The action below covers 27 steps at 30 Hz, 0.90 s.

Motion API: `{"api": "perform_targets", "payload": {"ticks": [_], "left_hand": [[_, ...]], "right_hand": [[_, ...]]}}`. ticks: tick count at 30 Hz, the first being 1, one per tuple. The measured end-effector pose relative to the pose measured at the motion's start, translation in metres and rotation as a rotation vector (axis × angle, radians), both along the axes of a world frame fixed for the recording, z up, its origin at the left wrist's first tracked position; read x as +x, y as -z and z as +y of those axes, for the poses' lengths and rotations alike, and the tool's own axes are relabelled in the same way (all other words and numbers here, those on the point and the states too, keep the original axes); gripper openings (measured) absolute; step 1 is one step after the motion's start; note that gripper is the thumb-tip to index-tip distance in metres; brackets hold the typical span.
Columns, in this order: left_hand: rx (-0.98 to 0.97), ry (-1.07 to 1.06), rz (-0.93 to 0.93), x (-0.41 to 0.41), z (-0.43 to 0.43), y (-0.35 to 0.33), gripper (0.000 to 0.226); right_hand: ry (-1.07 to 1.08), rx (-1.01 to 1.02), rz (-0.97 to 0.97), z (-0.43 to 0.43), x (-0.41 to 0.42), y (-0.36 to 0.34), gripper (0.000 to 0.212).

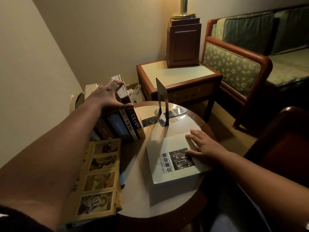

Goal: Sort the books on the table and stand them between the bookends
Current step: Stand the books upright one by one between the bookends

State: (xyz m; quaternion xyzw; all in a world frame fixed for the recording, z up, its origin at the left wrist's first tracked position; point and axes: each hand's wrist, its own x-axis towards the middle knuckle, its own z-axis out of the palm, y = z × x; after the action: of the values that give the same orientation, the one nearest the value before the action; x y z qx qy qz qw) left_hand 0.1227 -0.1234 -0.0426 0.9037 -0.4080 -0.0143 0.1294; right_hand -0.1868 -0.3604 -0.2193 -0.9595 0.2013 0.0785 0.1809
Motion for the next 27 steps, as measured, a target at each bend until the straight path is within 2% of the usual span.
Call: {"api": "perform_targets", "payload": {"ticks": [9, 14, 20, 24, 27], "left_hand": [[0.007, -0.017, 0.004, -0.001, -0.001, 0.000, 0.102], [0.001, -0.016, -0.013, -0.005, -0.002, -0.002, 0.100], [-0.002, -0.019, -0.008, -0.004, -0.002, -0.001, 0.099], [-0.003, -0.011, -0.006, -0.005, -0.002, -0.001, 0.099], [0.002, -0.013, -0.007, -0.005, -0.002, -0.001, 0.099]], "right_hand": [[0.155, 0.184, 0.020, -0.019, 0.012, -0.014, 0.084], [0.177, 0.241, -0.076, -0.020, 0.011, -0.015, 0.083], [0.227, 0.350, -0.317, -0.022, 0.005, -0.016, 0.047], [0.289, 0.459, -0.381, -0.020, 0.000, -0.017, 0.040], [0.336, 0.655, -0.428, -0.018, -0.004, -0.017, 0.042]]}}
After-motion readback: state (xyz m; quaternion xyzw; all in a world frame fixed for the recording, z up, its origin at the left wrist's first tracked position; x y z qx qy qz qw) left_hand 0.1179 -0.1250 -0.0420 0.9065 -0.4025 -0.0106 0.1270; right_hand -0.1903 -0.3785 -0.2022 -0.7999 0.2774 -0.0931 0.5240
